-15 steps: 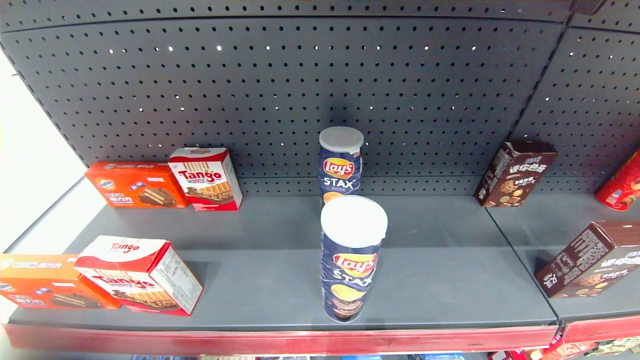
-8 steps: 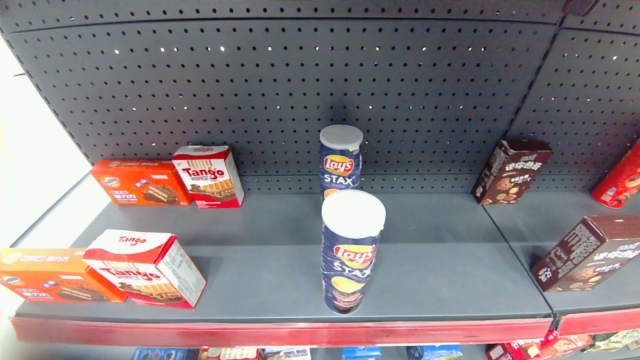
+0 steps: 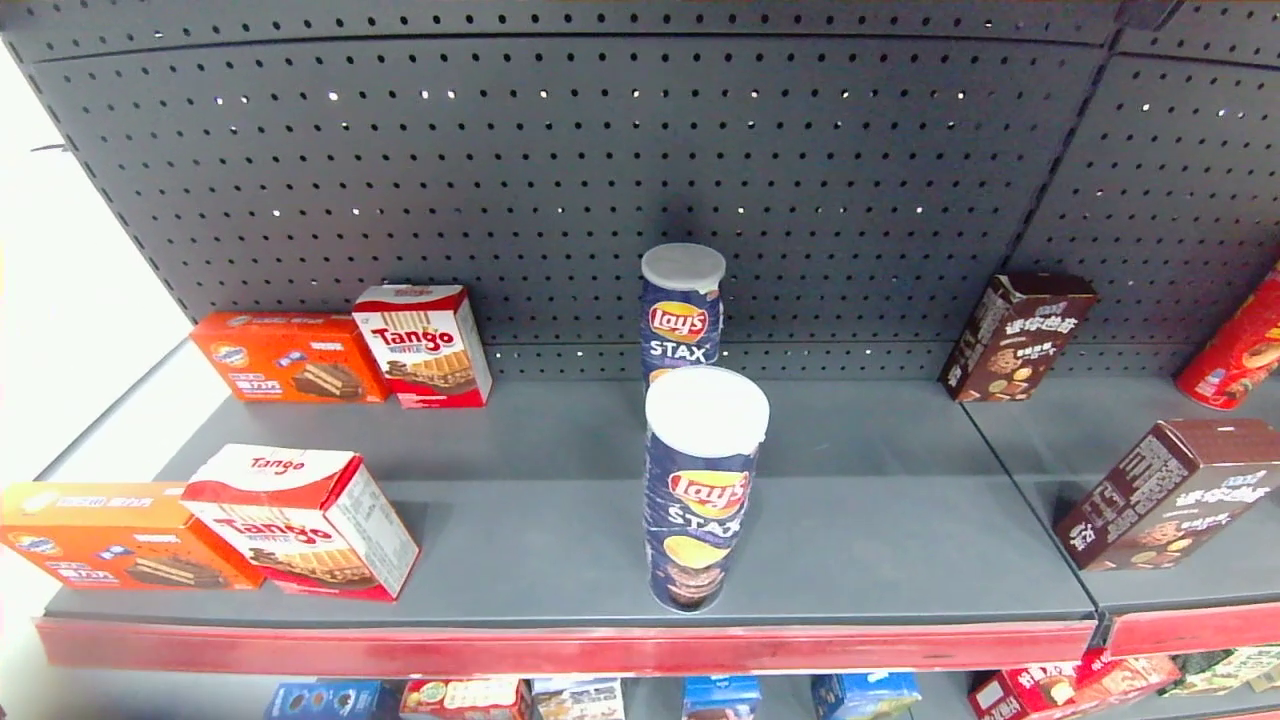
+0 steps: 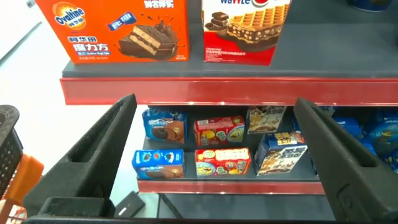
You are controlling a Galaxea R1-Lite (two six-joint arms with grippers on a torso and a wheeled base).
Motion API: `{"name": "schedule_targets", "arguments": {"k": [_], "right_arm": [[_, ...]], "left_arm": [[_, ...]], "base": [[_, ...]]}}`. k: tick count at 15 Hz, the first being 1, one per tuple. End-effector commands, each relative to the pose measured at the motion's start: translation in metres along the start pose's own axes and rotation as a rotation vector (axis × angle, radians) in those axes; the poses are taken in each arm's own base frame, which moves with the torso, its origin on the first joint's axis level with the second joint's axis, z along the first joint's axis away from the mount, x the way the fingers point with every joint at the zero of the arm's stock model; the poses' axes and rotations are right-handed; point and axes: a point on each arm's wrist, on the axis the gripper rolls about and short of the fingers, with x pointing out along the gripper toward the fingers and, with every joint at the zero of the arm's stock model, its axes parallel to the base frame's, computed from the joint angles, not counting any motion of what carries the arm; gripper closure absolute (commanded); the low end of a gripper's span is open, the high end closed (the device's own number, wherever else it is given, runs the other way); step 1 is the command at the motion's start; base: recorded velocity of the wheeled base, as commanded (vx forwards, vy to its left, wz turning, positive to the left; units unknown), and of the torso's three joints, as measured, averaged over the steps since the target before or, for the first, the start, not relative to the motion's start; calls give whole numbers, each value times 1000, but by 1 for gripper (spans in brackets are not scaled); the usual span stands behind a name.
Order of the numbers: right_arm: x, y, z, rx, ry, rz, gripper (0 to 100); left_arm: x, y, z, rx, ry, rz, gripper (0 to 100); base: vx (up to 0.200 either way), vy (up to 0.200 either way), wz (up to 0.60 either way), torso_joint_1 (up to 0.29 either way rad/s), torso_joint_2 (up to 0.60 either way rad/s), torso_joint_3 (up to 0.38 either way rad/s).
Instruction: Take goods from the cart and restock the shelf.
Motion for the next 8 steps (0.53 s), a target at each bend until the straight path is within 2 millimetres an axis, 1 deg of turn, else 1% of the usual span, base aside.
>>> {"name": "schedule_targets", "arguments": {"k": [1,8], "right_arm": [[0,0,0,0,1,0,0],[0,0,0,-3,2,0,0]], "left_arm": [[0,0,0,0,0,2,0],[0,0,0,0,-1,4,0]], "base": [[0,0,0,0,0,0],[0,0,0,0,0,0]]}}
